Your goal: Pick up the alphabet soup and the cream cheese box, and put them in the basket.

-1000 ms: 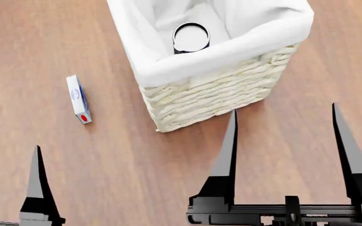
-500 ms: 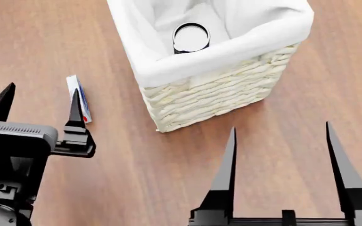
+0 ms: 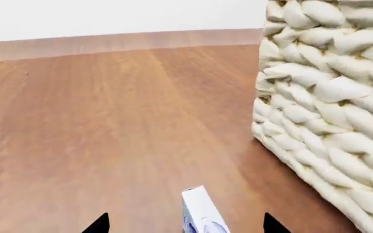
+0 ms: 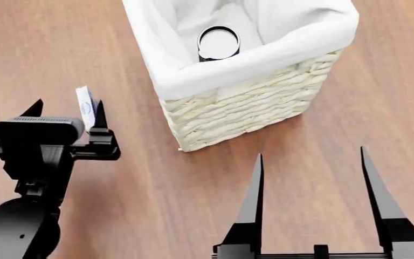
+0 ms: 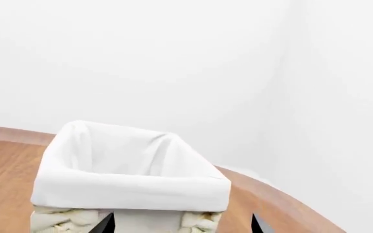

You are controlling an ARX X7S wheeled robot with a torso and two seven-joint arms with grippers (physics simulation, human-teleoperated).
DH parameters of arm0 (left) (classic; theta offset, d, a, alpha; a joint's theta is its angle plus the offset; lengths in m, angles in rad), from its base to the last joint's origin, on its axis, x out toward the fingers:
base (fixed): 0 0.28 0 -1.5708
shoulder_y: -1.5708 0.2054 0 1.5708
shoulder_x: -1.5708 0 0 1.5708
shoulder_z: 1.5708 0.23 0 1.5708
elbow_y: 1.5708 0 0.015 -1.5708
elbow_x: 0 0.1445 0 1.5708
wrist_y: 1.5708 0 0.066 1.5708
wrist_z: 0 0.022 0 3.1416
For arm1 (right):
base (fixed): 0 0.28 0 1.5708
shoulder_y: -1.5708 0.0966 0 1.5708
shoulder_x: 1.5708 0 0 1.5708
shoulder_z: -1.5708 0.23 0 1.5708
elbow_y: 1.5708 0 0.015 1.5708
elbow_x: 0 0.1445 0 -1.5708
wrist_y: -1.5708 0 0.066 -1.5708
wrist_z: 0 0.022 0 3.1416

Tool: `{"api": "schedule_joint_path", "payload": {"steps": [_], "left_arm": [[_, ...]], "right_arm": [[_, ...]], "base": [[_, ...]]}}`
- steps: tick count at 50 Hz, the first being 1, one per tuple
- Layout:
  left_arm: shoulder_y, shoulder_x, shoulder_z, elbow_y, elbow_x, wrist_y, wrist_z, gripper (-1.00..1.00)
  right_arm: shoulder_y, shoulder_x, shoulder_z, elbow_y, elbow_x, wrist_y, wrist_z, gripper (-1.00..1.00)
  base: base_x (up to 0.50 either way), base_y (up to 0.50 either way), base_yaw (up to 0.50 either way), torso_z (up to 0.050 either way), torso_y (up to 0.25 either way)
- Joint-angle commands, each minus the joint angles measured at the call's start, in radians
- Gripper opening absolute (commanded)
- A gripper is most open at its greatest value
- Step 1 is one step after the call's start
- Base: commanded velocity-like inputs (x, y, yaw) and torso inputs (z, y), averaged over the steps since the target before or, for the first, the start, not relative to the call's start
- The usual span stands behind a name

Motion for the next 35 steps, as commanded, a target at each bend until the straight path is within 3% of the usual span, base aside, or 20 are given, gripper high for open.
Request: {"api": "schedule_joint_path", "payload": {"steps": [1,4,11,23,24,35], "left_arm": [[-0.086,0.055,-0.017,-0.297,-0.012,0.142,0.049,1.00],[-0.089,0.056,-0.013,-0.307,-0.013,0.145,0.047,1.00],[-0.184,0.102,-0.021,-0.576,-0.006,0.281,0.084,1.00],[-0.181,0.101,-0.040,-0.576,0.015,0.283,0.085,1.00],[-0.178,0.100,-0.039,-0.569,0.015,0.283,0.084,-1.00],[-0.146,0.086,-0.025,-0.491,0.016,0.253,0.062,-1.00]], "right_arm": [[-0.017,-0.003,0.015,0.008,0.007,0.002,-0.011,1.00],[-0.021,0.010,0.024,0.014,0.017,-0.018,-0.011,1.00],[-0.031,0.013,0.035,0.018,0.016,-0.029,-0.014,1.00],[-0.045,0.010,0.046,0.012,0.012,-0.021,-0.020,1.00],[-0.047,0.009,0.046,0.013,0.011,-0.021,-0.020,1.00],[-0.061,0.005,0.056,0.020,0.015,-0.023,-0.030,1.00]], "base": [[0.00,0.00,0.00,0.000,0.000],[0.00,0.00,0.00,0.000,0.000],[0.00,0.00,0.00,0.000,0.000],[0.00,0.00,0.00,0.000,0.000],[0.00,0.00,0.00,0.000,0.000],[0.00,0.00,0.00,0.000,0.000]]}}
